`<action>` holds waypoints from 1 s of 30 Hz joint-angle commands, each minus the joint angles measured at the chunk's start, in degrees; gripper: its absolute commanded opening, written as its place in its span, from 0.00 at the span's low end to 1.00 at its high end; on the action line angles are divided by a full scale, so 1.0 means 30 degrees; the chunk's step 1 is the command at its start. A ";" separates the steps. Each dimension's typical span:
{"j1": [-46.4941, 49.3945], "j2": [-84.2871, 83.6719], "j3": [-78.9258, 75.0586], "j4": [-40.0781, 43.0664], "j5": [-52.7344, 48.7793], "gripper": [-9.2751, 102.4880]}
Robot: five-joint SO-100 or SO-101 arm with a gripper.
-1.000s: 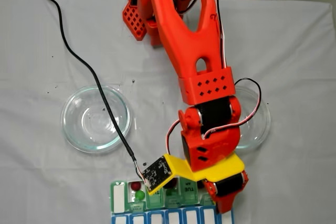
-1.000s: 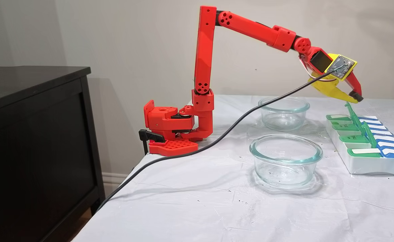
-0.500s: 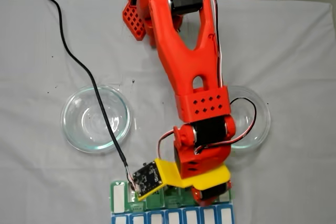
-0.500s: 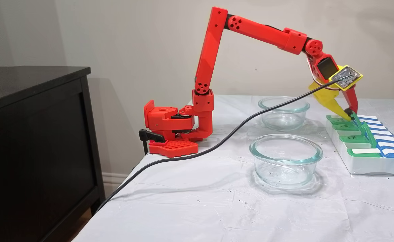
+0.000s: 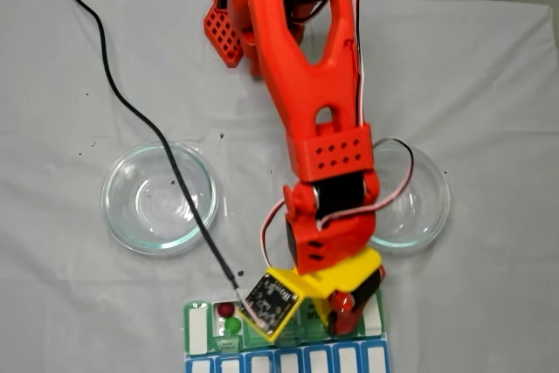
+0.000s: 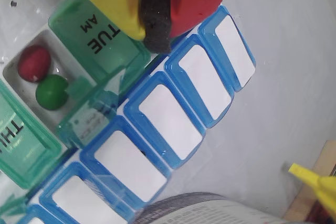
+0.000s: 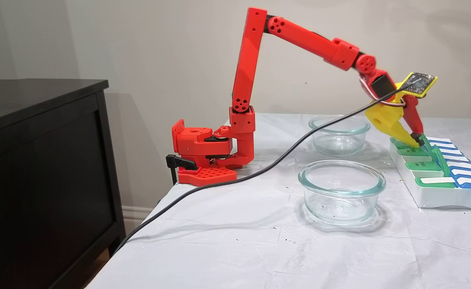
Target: Sort medicines into box.
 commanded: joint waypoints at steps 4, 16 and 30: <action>-0.1318 0.0557 0.2109 -0.2344 -0.5889 0.08; -0.1494 0.0820 0.4365 -0.3018 -1.1631 0.08; -0.1377 0.2549 0.4424 -0.0937 -1.3242 0.08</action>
